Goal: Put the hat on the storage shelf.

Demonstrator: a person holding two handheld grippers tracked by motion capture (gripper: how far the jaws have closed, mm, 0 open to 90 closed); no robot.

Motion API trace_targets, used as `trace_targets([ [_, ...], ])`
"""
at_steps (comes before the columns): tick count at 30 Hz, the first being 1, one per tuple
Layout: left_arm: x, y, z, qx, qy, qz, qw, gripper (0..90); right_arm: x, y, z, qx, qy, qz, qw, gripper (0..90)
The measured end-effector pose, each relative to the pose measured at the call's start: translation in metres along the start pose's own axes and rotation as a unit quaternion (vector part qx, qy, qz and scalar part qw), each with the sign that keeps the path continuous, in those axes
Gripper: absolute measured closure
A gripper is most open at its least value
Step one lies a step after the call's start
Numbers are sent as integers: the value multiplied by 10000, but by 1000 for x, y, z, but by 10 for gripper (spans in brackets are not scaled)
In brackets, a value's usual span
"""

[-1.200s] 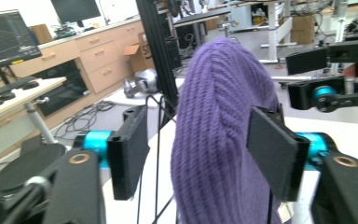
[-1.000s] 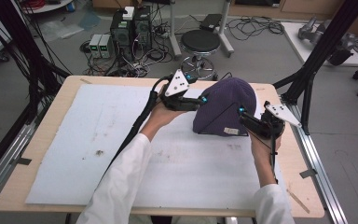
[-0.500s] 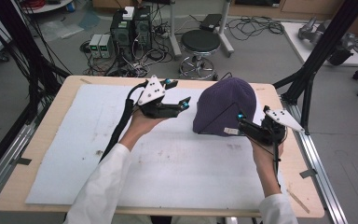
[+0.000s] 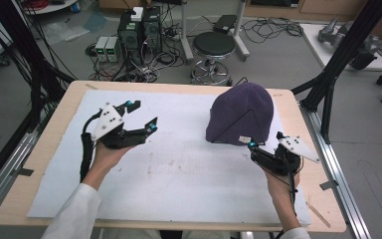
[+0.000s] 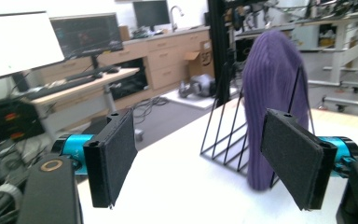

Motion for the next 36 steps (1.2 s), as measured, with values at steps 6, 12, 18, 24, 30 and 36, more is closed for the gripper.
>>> trace_targets([
  [6,33,-12,11,147,193,2,9997,249,2,-14,2,-8,19,76,10000,116],
  [12,64,-32,12,393,412,-80,9983,234,9,-25,1,-58,-37,-16,10000,116],
  [18,94,-55,24,525,824,-18,9952,257,16,-38,-5,-216,-190,-79,9996,116],
  [24,106,-71,30,599,1089,25,9922,224,18,-49,-10,-341,-330,23,9989,116],
  [30,115,-98,32,820,1139,73,9901,224,21,-57,-11,-410,-492,-25,9979,115],
  [36,121,-112,32,856,1141,157,9896,224,20,-67,-8,-451,-516,46,9976,116],
])
Point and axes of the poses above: each handheld gripper's, and its own axes: x roughly backward along the jaws, y roughly out of its top, z roughly to its left, the point moved 4 cm from there along -x, roughly forward along the jaws, and after that the axes turned 5 degrees about y, right-handed, at the moved point
